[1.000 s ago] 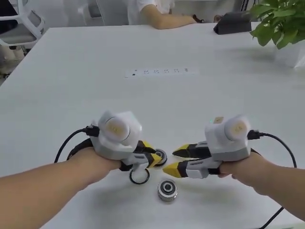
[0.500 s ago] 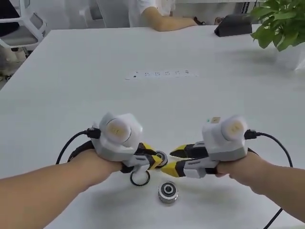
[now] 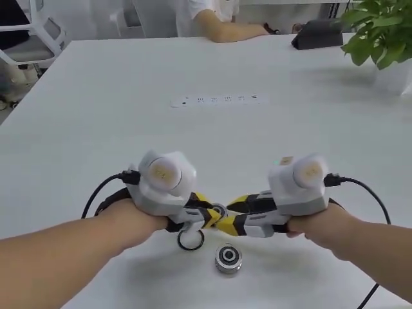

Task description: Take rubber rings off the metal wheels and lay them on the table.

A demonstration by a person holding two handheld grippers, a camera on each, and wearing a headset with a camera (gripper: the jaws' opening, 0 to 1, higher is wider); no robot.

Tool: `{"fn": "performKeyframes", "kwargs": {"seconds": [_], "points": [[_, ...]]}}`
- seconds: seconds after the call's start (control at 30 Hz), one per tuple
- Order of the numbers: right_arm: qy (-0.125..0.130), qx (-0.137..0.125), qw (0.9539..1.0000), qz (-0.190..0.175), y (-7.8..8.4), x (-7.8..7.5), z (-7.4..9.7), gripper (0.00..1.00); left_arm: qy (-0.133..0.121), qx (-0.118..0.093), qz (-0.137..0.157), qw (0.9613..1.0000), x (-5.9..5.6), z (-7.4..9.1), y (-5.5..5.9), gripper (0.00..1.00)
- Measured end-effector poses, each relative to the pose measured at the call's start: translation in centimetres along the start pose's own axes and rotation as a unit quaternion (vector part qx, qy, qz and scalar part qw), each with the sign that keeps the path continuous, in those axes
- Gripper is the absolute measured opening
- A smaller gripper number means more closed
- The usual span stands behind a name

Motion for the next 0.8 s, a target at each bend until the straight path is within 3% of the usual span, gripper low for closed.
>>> {"fn": "performKeyframes", "kwargs": {"seconds": [0.8], "points": [[0.006,0.008,0.9999,0.001,0.35,-0.08,-0.10,0.22,-0.002,-0.001,0.002,1.0000,-0.01,0.05,0.02,0.07]]}}
Point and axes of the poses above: the centre of the closed fingertips' face, and the gripper's own axes: z roughly backward along the fingers, x roughly to its left, y roughly out of its underside, the point moved 7 cm from there along z, roughly backward along the fingers, and after that the axes turned 12 degrees about -y, right-handed, at the moved point
